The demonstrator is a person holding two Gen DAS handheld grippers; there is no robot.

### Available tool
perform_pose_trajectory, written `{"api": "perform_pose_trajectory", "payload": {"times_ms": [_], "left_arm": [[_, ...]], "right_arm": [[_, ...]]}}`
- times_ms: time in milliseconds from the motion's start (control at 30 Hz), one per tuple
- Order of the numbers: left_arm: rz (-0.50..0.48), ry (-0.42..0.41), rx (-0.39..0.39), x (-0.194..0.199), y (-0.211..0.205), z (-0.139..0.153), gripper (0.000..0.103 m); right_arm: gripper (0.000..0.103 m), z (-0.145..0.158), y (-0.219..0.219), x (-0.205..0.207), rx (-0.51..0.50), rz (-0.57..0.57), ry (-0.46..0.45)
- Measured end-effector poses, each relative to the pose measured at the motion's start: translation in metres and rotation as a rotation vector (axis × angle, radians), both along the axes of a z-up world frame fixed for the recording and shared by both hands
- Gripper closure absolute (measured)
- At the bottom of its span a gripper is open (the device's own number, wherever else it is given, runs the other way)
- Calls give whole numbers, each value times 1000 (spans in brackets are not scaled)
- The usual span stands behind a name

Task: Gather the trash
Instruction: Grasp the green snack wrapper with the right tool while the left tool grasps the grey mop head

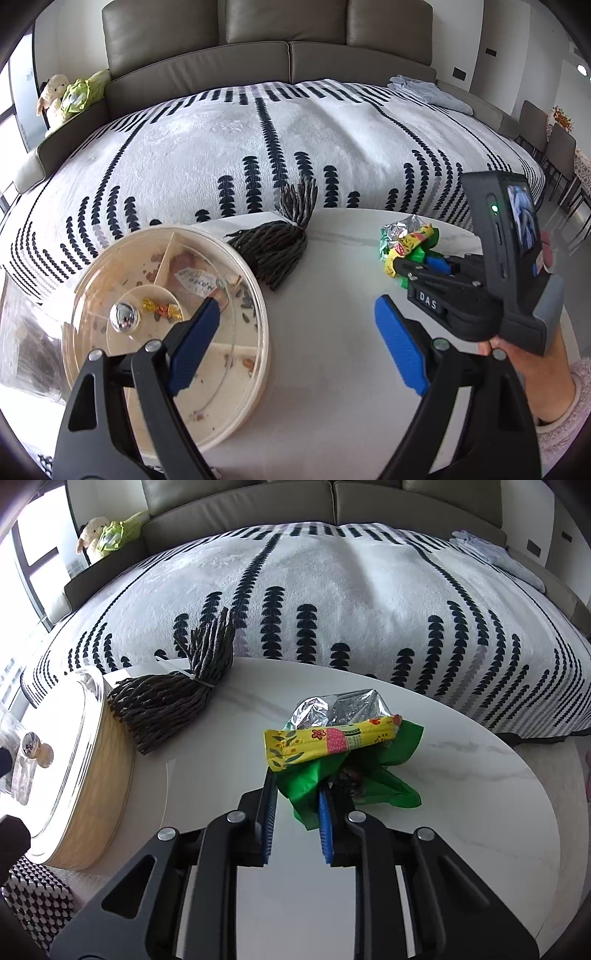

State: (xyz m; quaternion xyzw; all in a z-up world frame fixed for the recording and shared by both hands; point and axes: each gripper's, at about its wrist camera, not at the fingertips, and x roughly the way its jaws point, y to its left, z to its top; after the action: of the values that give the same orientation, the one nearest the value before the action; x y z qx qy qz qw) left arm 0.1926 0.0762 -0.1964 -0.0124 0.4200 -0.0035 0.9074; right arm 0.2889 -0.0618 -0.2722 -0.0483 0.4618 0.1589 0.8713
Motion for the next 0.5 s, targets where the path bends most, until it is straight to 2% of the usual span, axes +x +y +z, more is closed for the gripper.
{"api": "perform_pose_trajectory", "payload": {"times_ms": [233, 333, 500], "left_arm": [[-40, 33, 66, 55, 4, -9, 17], [-72, 49, 65, 75, 5, -15, 17], [-121, 93, 105, 100, 2, -35, 17]], "right_arm": [[90, 5, 3, 1, -1, 30, -24], [90, 7, 5, 3, 6, 46, -31], [90, 10, 12, 14, 25, 89, -19]]}}
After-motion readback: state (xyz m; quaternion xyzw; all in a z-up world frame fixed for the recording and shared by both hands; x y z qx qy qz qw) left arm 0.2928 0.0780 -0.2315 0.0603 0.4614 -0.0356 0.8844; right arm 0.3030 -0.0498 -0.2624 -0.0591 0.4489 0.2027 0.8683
